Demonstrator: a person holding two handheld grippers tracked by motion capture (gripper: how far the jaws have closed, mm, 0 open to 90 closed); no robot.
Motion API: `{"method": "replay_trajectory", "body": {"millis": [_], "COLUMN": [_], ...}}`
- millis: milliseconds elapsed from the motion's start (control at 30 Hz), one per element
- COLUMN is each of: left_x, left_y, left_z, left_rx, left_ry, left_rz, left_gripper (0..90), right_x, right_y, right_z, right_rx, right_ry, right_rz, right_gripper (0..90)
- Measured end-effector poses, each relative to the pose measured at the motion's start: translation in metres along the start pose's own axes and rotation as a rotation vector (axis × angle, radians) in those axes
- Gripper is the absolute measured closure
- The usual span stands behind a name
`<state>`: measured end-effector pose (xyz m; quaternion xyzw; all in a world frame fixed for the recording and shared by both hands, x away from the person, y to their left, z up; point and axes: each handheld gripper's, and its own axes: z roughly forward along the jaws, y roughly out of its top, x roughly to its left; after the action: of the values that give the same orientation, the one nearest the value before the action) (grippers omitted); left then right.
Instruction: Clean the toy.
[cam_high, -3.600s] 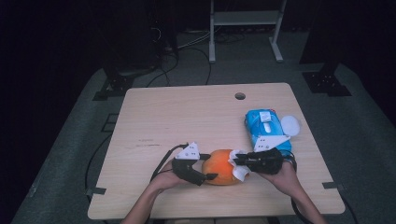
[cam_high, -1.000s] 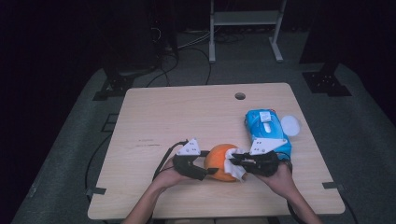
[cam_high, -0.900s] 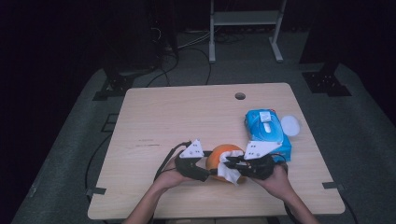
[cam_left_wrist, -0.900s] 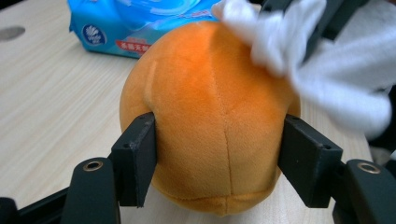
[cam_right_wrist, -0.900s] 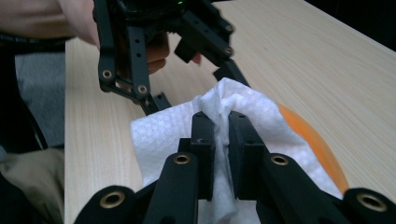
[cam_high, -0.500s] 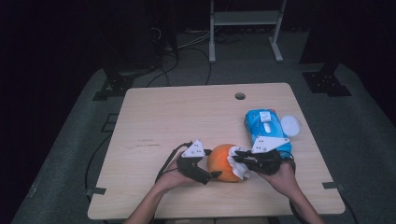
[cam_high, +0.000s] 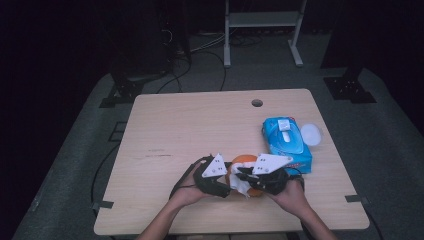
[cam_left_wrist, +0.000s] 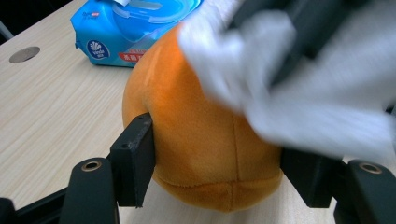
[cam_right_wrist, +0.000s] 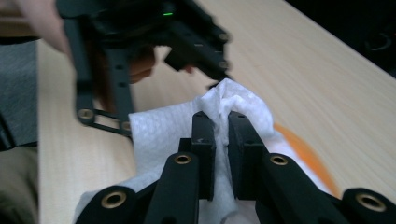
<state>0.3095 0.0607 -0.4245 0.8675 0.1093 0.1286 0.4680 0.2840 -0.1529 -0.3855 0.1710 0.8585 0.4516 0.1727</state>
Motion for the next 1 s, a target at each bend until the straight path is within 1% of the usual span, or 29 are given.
{"method": "replay_trajectory", "body": {"millis": [67,100,133,200,233,267,300,333,367,433,500,567,633,667,700,733,767,800,867,933,1000], "left_x": [0.001,0.002,0.003,0.005,0.006,0.007,0.006,0.006,0.005,0.004,0.002,-0.001,-0.002,-0.003,-0.004,-0.004,-0.003,-0.003,-0.002,0.002,0.006], "left_y": [-0.001,-0.002,-0.003,-0.005,-0.006,-0.007,-0.008,-0.009,-0.008,-0.006,-0.004,-0.002,-0.001,-0.001,-0.001,-0.001,-0.002,-0.002,-0.005,-0.009,-0.013], "left_z": [0.000,0.000,0.001,0.003,0.004,0.006,0.007,0.007,0.007,0.006,0.005,0.005,0.006,0.005,0.005,0.005,0.005,0.005,0.006,0.006,0.005], "left_rx": [0.000,-0.005,-0.011,-0.033,-0.023,-0.016,-0.013,-0.018,-0.020,-0.018,-0.014,-0.010,-0.003,-0.001,0.007,0.004,-0.002,0.000,0.013,0.017,0.021], "left_ry": [0.001,0.001,0.004,0.000,-0.007,-0.009,-0.015,-0.016,-0.005,0.000,0.002,0.007,0.012,0.015,0.018,0.018,0.015,0.014,0.019,0.016,0.011], "left_rz": [-0.001,-0.012,-0.018,-0.062,-0.074,-0.077,-0.086,-0.087,-0.074,-0.063,-0.049,-0.033,-0.009,-0.007,0.002,0.003,-0.002,-0.005,0.011,-0.006,-0.021], "left_gripper": [31.7,30.6,28.2,19.3,16.5,14.3,14.4,17.3,22.9,29.4,31.3,31.5,31.7,31.8,32.1,32.4,32.6,32.7,32.7,32.6,32.2], "right_x": [-0.009,-0.013,-0.019,-0.026,-0.028,-0.030,-0.031,-0.031,-0.029,-0.025,-0.018,-0.007,0.005,0.010,0.013,0.014,0.012,0.008,-0.003,-0.016,-0.030], "right_y": [-0.003,-0.006,-0.009,-0.015,-0.017,-0.018,-0.018,-0.018,-0.017,-0.015,-0.010,-0.005,0.000,0.002,0.003,0.003,0.003,0.003,0.001,-0.004,-0.014], "right_z": [-0.007,-0.010,-0.012,-0.014,-0.014,-0.015,-0.016,-0.016,-0.016,-0.015,-0.014,-0.008,0.001,0.006,0.009,0.010,0.009,0.006,-0.003,-0.012,-0.018], "right_rx": [-0.004,-0.002,-0.002,0.000,-0.005,-0.006,-0.007,-0.005,-0.002,-0.006,-0.013,-0.020,-0.001,0.011,0.020,0.026,0.023,0.016,-0.003,-0.005,0.002], "right_ry": [-0.037,-0.051,-0.062,-0.077,-0.080,-0.084,-0.083,-0.083,-0.085,-0.083,-0.060,-0.020,0.014,0.026,0.027,0.017,0.011,0.004,-0.019,-0.054,-0.078], "right_rz": [0.023,0.039,0.050,0.076,0.087,0.093,0.097,0.097,0.097,0.079,0.067,0.048,0.007,-0.012,-0.024,-0.031,-0.027,-0.006,0.038,0.067,0.112], "right_gripper": [81.1,81.1,81.1,81.1,81.2,81.2,81.2,81.2,81.3,81.5,81.5,81.5,81.4,81.4,81.5,81.5,81.5,81.5,81.6,81.5,81.5]}}
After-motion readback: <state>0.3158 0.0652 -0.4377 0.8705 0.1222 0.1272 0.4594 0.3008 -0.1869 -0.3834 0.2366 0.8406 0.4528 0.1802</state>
